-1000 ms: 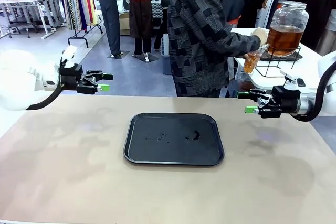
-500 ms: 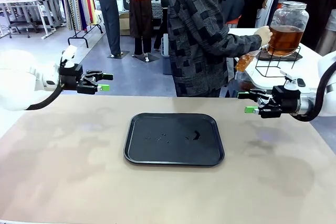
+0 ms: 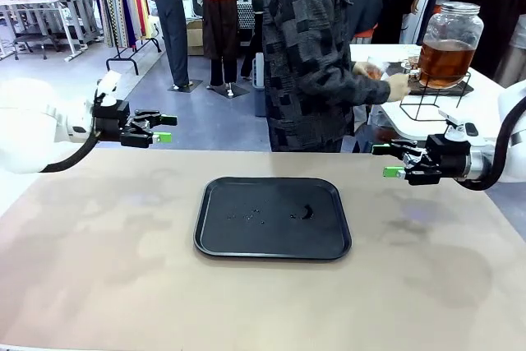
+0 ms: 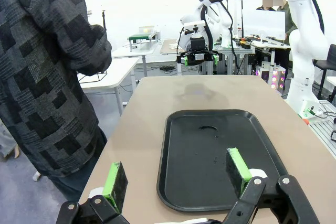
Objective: Pour the drink into the iced cup.
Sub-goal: Open the gripper to release the iced cup you were holding.
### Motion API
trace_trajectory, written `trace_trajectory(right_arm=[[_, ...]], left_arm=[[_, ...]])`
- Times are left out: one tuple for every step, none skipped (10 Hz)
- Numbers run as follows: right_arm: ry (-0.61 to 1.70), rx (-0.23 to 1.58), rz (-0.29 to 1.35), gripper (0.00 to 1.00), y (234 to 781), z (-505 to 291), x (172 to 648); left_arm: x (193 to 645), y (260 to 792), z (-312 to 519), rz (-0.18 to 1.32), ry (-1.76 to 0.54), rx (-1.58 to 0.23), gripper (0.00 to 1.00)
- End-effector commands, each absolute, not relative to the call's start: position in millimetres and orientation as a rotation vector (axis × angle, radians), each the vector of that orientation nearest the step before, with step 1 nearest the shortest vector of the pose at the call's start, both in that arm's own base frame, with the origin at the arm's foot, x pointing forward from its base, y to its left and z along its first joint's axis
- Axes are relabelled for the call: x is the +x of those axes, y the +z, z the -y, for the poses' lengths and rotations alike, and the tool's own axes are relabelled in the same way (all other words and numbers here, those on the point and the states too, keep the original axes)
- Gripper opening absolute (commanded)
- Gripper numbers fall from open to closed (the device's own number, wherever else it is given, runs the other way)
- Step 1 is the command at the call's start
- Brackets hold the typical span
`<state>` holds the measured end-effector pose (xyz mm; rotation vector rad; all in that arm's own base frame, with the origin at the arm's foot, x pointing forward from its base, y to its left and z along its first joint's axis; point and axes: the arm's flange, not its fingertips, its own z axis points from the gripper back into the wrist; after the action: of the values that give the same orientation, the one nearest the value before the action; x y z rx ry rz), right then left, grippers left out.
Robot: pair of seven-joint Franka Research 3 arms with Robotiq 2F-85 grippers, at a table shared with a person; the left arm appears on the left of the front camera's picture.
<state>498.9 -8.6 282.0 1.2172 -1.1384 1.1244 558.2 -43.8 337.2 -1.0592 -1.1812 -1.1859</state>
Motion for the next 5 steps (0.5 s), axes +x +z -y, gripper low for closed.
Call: trace_trajectory(right_arm=[[1.125,1.227,1.146,1.0,284.1,9.1,497.8],[1.125,1.227,1.146,1.0,284.1,9.1,497.8],[1.125,1.227,1.146,1.0,284.1,9.1,497.8],[1.125,1.227,1.146,1.0,284.1,9.1,497.8],[1.125,1.227,1.146,1.0,284.1,9.1,497.8]], left_arm=[[557.7,338.4,43.9,1.183,-1.186,-1.058,1.0],[557.7,338.4,43.9,1.183,-1.186,-1.058,1.0],[557.7,338.4,43.9,1.183,-1.186,-1.058,1.0],[557.7,338.4,43.9,1.183,-1.186,-1.058,1.0],[557.7,338.4,43.9,1.183,-1.186,-1.058,1.0]])
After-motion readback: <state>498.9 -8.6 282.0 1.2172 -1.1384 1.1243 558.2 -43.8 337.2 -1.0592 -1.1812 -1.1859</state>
